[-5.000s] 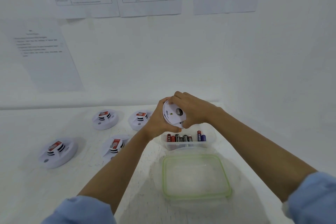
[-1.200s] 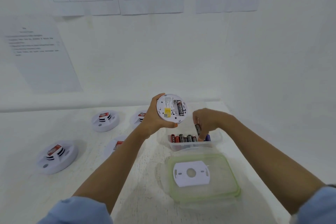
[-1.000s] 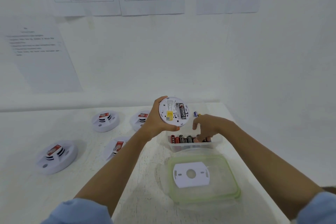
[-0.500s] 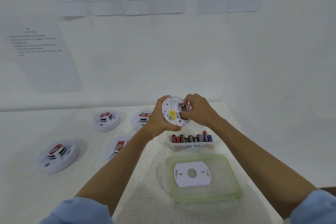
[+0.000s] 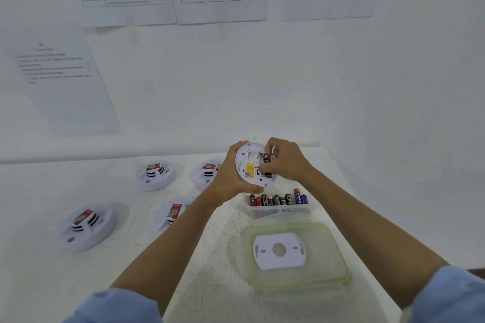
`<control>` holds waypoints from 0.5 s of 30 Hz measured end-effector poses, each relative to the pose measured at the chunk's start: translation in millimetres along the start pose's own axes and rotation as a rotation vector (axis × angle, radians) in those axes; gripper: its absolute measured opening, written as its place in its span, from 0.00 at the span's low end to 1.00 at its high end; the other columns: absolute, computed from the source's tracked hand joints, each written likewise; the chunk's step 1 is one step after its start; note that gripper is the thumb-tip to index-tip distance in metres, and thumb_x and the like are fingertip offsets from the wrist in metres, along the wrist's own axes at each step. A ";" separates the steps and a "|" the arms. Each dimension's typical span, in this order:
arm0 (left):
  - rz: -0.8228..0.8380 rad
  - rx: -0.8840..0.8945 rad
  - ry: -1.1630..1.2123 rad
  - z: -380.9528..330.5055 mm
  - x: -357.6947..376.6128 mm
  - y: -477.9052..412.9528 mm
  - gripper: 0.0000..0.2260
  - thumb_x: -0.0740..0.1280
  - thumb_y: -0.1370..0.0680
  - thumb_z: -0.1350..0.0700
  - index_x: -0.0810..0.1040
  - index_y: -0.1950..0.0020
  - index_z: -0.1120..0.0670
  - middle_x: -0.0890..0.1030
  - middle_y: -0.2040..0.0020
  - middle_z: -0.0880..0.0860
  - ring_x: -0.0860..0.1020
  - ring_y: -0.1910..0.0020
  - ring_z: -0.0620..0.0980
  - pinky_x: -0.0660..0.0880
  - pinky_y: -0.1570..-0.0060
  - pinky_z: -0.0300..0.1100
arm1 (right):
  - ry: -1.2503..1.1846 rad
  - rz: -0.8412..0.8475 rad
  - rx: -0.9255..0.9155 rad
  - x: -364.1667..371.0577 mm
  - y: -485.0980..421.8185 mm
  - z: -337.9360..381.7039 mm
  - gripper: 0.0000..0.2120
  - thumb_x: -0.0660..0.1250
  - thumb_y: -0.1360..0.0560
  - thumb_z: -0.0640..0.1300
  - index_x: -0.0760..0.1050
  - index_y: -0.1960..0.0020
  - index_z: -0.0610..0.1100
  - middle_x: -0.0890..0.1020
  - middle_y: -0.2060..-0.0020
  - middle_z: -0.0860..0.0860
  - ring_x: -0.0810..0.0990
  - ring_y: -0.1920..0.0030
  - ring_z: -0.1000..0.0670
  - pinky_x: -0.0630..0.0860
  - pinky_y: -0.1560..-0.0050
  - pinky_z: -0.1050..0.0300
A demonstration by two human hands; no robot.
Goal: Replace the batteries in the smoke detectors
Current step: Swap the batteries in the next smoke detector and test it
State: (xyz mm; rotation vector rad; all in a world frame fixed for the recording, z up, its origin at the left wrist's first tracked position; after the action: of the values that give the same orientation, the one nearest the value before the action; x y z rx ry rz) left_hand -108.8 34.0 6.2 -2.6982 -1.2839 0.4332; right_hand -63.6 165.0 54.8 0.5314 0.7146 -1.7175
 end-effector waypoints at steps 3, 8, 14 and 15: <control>0.012 0.000 0.012 1.8 0.4 0.3 0.45 0.76 0.43 0.70 0.60 0.32 0.48 0.72 0.40 0.48 0.75 0.43 0.45 0.78 0.53 0.39 | 0.032 -0.012 -0.005 3.2 0.0 -1.3 0.15 0.73 0.36 0.38 0.67 0.58 0.42 0.68 0.68 0.53 0.65 0.67 0.54 0.62 0.71 0.65; -0.028 0.001 0.016 0.0 -4.5 -1.7 0.45 0.76 0.44 0.66 0.60 0.31 0.51 0.71 0.40 0.49 0.74 0.42 0.47 0.79 0.51 0.40 | 0.113 -0.047 -0.036 4.9 -1.4 0.9 0.13 0.72 0.34 0.41 0.70 0.54 0.41 0.71 0.60 0.48 0.68 0.60 0.49 0.62 0.68 0.63; -0.012 -0.016 0.016 0.9 -1.8 -3.3 0.46 0.77 0.45 0.64 0.60 0.31 0.51 0.72 0.40 0.49 0.74 0.41 0.48 0.78 0.51 0.40 | 0.109 0.041 0.040 2.4 -6.5 -1.7 0.11 0.70 0.30 0.41 0.69 0.55 0.42 0.68 0.68 0.54 0.67 0.68 0.55 0.62 0.69 0.64; -0.009 -0.019 0.021 2.5 0.1 -2.4 0.47 0.78 0.46 0.63 0.60 0.31 0.50 0.72 0.40 0.50 0.74 0.41 0.49 0.78 0.51 0.40 | 0.117 0.060 0.057 1.7 -7.5 -3.0 0.10 0.70 0.30 0.42 0.69 0.56 0.42 0.67 0.68 0.55 0.66 0.68 0.57 0.61 0.70 0.64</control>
State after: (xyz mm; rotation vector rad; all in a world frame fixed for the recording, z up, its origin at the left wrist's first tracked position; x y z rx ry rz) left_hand -111.3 35.5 4.3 -2.7036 -1.3015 0.3931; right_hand -71.4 167.1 52.9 0.6905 0.7268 -1.6648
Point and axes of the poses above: each hand's wrist, its own y-axis away from the middle knuckle, its own x-axis out of the palm, z = x × y, the point moved 5 cm from there along -y, towards the middle knuckle
